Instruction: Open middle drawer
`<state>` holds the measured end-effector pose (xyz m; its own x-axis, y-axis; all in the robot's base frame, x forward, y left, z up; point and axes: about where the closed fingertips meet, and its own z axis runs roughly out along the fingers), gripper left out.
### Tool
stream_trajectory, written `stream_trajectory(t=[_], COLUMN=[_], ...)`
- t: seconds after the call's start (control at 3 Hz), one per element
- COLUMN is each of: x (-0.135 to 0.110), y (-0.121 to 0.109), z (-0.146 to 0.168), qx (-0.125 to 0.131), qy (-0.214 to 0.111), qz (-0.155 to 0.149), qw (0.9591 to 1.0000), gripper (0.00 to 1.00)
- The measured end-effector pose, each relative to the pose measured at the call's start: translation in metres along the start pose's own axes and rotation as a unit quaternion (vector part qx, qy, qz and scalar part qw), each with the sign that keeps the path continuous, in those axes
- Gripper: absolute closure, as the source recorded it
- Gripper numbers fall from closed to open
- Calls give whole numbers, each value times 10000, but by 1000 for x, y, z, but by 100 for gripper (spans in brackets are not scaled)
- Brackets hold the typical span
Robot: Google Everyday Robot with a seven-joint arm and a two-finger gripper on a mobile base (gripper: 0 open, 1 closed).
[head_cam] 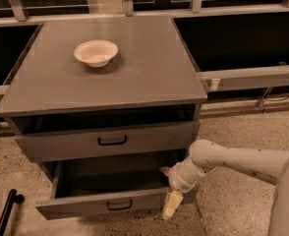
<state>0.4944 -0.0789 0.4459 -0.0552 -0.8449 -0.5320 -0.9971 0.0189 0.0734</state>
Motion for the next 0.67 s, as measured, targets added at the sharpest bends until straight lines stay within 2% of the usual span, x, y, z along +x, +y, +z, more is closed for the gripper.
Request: stream_trajectory(t=[0.67], x=[26], y=[6], z=[30], qx=[-318], qy=[-8], qz=[260], qw=[9992], gripper=[0])
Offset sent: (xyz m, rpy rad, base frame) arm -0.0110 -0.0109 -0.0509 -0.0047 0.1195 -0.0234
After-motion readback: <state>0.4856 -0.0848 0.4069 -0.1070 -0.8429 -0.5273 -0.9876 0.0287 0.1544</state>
